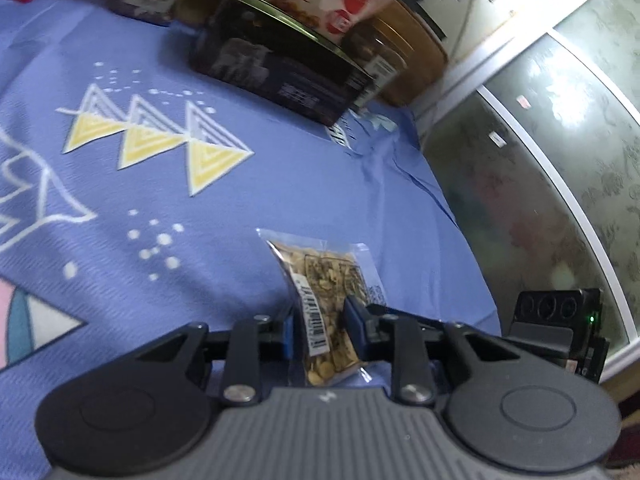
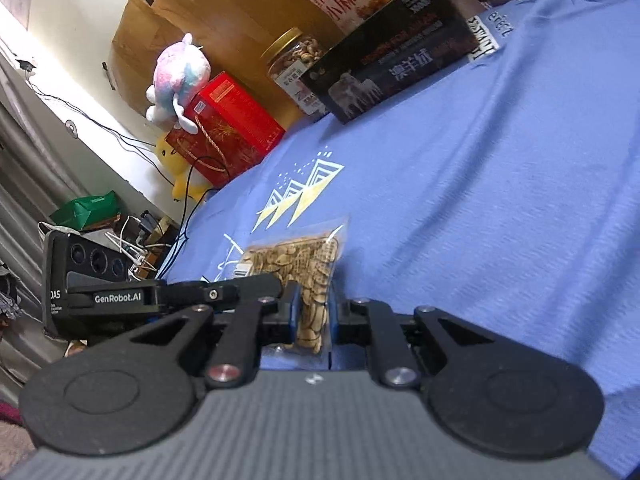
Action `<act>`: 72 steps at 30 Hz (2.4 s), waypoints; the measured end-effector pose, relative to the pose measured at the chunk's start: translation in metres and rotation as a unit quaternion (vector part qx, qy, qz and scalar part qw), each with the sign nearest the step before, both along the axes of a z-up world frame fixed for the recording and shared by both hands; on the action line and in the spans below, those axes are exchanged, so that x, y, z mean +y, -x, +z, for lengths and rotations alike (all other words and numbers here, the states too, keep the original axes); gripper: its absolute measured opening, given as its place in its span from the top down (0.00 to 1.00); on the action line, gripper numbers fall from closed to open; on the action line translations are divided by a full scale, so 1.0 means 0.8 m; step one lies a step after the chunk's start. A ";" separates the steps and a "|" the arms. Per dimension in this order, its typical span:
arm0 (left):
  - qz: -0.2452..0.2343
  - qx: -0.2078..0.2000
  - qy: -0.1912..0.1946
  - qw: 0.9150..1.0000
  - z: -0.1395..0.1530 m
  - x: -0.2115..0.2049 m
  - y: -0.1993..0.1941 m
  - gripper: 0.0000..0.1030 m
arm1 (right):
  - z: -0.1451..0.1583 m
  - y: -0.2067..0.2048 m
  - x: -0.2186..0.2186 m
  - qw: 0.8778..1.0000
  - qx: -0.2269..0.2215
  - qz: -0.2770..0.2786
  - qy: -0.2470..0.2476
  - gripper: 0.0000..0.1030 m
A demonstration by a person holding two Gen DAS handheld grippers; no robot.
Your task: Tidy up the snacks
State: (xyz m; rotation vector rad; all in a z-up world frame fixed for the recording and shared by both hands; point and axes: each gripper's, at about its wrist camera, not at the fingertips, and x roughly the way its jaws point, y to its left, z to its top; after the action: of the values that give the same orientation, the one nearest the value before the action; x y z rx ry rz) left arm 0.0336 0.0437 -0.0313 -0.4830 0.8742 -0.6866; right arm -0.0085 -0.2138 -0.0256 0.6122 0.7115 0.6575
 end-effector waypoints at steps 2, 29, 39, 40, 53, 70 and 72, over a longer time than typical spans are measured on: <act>-0.011 0.003 0.004 1.000 0.007 -0.004 -0.010 0.77 | 0.006 0.003 -0.004 1.000 -0.009 -0.004 0.009 0.84; 0.105 -0.184 -0.234 0.949 0.105 -0.062 -0.270 0.40 | 0.097 -0.285 0.017 0.966 -0.183 -0.063 0.169 0.77; 0.144 -0.214 -0.235 0.937 0.146 -0.055 -0.157 0.22 | 0.108 -0.175 -0.001 0.968 -0.192 -0.120 0.104 0.61; 0.146 -0.214 -0.239 0.936 0.145 -0.057 -0.140 0.18 | 0.105 -0.159 -0.001 0.968 -0.191 -0.127 0.104 0.59; 0.173 -0.167 -0.267 0.933 0.088 -0.064 0.024 0.00 | 0.057 0.022 0.028 0.974 -0.115 -0.163 0.108 0.28; 0.209 -0.126 -0.384 0.891 0.060 -0.075 0.104 0.00 | 0.044 0.087 0.046 0.980 -0.086 -0.150 0.103 0.16; 0.208 -0.125 -0.380 0.893 0.060 -0.074 0.105 0.00 | 0.043 0.089 0.046 0.979 -0.087 -0.151 0.103 0.15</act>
State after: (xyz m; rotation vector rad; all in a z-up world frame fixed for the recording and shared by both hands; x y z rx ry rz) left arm -0.0505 -0.0154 0.0164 0.1316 0.6925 0.0219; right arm -0.0799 -0.1769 0.0090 0.4535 0.5015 0.3440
